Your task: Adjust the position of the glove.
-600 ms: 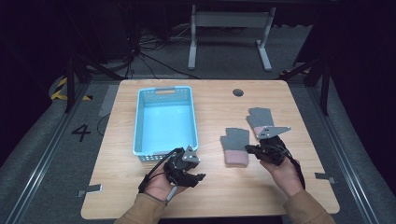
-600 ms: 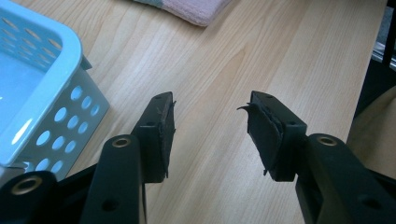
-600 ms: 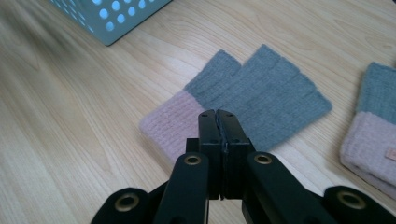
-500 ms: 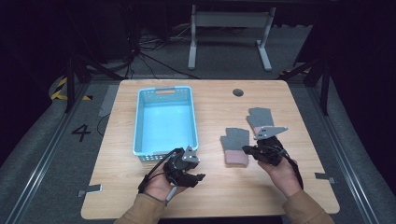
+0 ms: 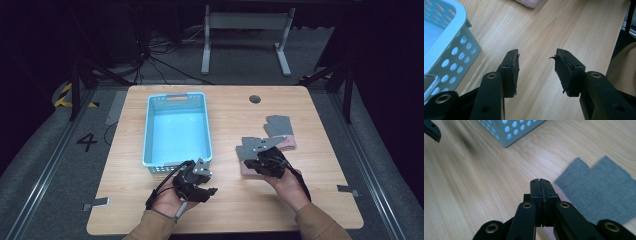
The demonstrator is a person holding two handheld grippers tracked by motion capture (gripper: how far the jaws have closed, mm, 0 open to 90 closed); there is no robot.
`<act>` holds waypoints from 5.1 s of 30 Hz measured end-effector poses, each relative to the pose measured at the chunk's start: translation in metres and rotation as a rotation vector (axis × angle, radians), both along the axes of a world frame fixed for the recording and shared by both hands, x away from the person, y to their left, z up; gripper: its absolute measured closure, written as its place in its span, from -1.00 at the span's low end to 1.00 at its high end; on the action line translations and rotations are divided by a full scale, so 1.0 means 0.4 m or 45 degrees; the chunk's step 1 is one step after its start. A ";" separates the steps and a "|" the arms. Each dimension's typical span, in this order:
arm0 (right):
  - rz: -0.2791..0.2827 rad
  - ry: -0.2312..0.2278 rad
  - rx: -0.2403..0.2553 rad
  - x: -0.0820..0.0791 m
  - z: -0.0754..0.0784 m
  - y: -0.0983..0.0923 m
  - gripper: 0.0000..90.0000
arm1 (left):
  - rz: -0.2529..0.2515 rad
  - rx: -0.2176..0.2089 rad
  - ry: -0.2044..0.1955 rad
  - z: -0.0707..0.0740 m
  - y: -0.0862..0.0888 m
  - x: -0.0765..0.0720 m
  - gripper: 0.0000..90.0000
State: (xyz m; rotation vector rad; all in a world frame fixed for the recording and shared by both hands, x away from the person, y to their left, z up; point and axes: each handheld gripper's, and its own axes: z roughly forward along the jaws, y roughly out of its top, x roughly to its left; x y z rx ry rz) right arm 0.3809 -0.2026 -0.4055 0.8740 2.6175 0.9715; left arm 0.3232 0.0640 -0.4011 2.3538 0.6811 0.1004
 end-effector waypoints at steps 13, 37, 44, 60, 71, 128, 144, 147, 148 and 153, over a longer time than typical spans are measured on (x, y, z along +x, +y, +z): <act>0.045 0.020 -0.057 0.011 -0.043 0.056 1.00 | 0.004 0.009 0.006 -0.005 0.003 0.000 0.21; -0.022 0.097 -0.097 0.012 -0.068 -0.007 1.00 | -0.044 0.009 0.013 -0.004 -0.024 0.020 0.19; -0.041 0.114 -0.093 0.005 -0.071 -0.031 1.00 | -0.073 0.012 0.013 -0.003 -0.040 0.027 0.19; -0.154 0.139 -0.108 0.009 -0.067 -0.121 1.00 | -0.112 0.014 0.016 -0.001 -0.061 0.036 0.19; -0.222 0.122 -0.135 0.036 -0.079 -0.153 1.00 | -0.093 0.005 0.014 -0.001 -0.052 0.034 0.19; 0.082 0.209 -0.176 0.015 -0.080 0.098 1.00 | -0.001 -0.052 0.045 0.016 0.018 0.039 0.41; 0.055 0.118 -0.098 -0.009 -0.034 0.077 0.99 | 0.007 -0.054 0.024 0.020 0.018 0.046 0.31; 0.027 0.090 -0.061 -0.009 -0.013 0.055 0.99 | 0.008 -0.058 0.015 0.022 0.018 0.048 0.30; 0.020 0.085 -0.050 -0.009 -0.008 0.047 0.99 | 0.011 -0.062 0.016 0.023 0.017 0.049 0.29; -0.037 0.064 -0.017 -0.005 0.011 0.004 1.00 | 0.005 -0.074 0.004 0.028 0.013 0.053 0.29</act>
